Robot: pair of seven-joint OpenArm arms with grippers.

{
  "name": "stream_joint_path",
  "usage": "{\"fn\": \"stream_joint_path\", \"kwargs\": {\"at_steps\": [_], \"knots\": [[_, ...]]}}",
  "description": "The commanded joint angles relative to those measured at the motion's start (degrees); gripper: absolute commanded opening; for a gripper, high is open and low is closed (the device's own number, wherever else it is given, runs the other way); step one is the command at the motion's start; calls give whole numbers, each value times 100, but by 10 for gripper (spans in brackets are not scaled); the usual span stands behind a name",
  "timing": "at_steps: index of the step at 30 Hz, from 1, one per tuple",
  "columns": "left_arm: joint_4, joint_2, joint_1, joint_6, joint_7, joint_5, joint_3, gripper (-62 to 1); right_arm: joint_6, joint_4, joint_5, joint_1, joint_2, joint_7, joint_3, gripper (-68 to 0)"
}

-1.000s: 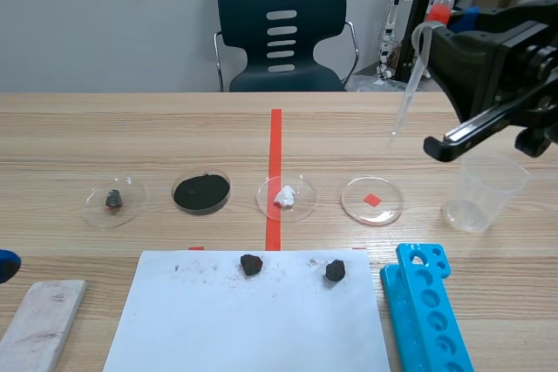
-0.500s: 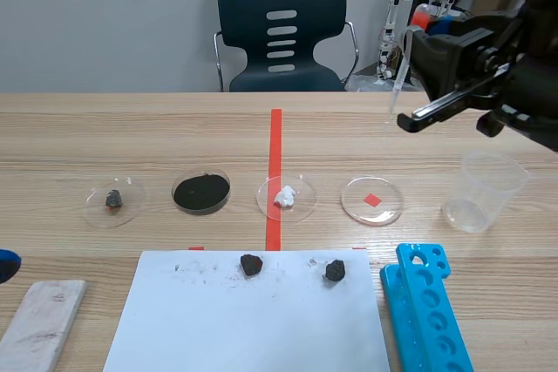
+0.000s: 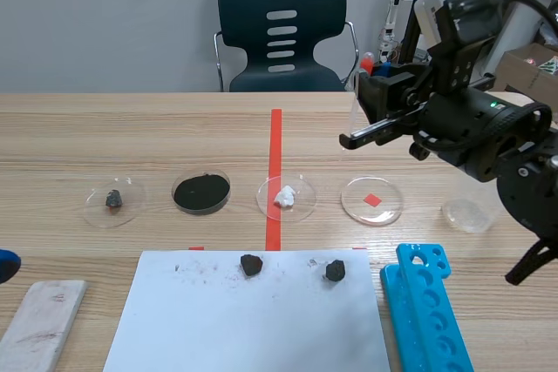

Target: Squeeze the dropper onto the mineral

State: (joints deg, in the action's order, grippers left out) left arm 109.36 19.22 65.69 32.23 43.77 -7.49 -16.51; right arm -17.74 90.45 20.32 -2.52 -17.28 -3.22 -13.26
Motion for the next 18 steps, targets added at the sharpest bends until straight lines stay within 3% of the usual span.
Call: {"fn": "stream_joint_path", "kwargs": {"at_steps": [1,18], "knots": [[76,0,-17,31,101,79,42,14,-33,35,42,146,-17,-155,-35,-582],[76,0,-17,31,103,79,42,14,-33,-1661,-466,1231,623,-643,-605,-582]]}}
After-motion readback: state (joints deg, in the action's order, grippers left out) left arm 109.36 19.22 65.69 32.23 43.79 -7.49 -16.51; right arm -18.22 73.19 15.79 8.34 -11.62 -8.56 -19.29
